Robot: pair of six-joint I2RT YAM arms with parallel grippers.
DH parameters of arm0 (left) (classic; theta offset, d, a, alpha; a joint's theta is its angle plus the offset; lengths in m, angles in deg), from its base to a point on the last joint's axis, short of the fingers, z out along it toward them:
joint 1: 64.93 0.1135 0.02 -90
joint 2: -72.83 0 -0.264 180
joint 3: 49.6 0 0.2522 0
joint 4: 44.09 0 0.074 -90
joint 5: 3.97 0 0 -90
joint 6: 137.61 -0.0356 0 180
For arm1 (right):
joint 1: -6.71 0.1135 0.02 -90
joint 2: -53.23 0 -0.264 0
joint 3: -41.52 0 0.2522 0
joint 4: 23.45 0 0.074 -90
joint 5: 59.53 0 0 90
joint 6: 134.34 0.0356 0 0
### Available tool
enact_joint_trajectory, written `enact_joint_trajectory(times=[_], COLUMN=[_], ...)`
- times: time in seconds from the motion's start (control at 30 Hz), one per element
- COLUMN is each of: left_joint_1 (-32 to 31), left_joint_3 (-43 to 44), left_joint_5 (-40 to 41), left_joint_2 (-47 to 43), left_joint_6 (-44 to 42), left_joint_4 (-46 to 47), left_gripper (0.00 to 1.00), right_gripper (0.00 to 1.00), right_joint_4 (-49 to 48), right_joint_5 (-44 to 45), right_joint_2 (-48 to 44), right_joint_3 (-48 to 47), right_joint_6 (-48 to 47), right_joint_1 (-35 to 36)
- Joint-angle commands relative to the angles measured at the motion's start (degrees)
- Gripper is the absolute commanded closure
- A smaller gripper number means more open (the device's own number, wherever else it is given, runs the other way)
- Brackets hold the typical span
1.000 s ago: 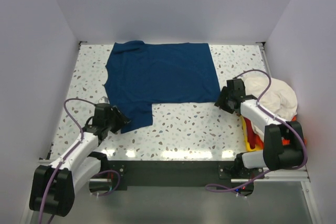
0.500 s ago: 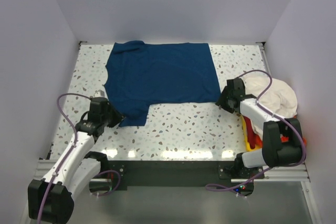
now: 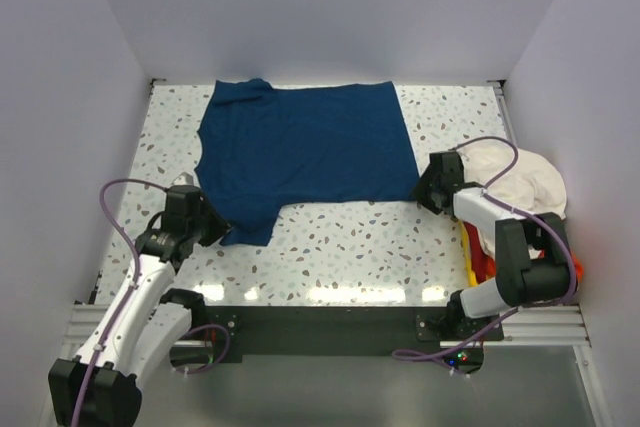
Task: Fold and stack the t-shirts
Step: Fold the tshirt
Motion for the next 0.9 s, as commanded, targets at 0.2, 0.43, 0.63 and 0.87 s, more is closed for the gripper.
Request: enact_joint_trajectory(times=[0.2,0.43,0.63,0.87], left_joint_1=[2.29,3.26,3.34,3.26], left_joint_3=[4.54,5.86,7.26,4.64], left_joint_5=[2.03,2.9,2.55,-2.09], left_joint_2=[-0.66,-3.29,-6.19,-7.0], left_joint_6=[-2.65,-3.09,-1.33,-0.45], left_joint_4=[-2.79,-7.0,-10.52,-4.58], left_gripper=[1.0,1.0,1.0,1.0], right_gripper=[0.6,0.99,1.0,1.0], right_joint_4=[-3.7,1.04,7.81,10.37], right_joint_5=[4.69,8.55,9.7,7.33], right_joint_2=[2.06,-2.14,-13.21,-18.6], right_joint_3=[1.25,-0.68,0.72,2.83], right_joint_6=[1.62,-1.45,-4.18,-5.85], right_joint_1=[-0.25,-0.16,-0.25,-0.16])
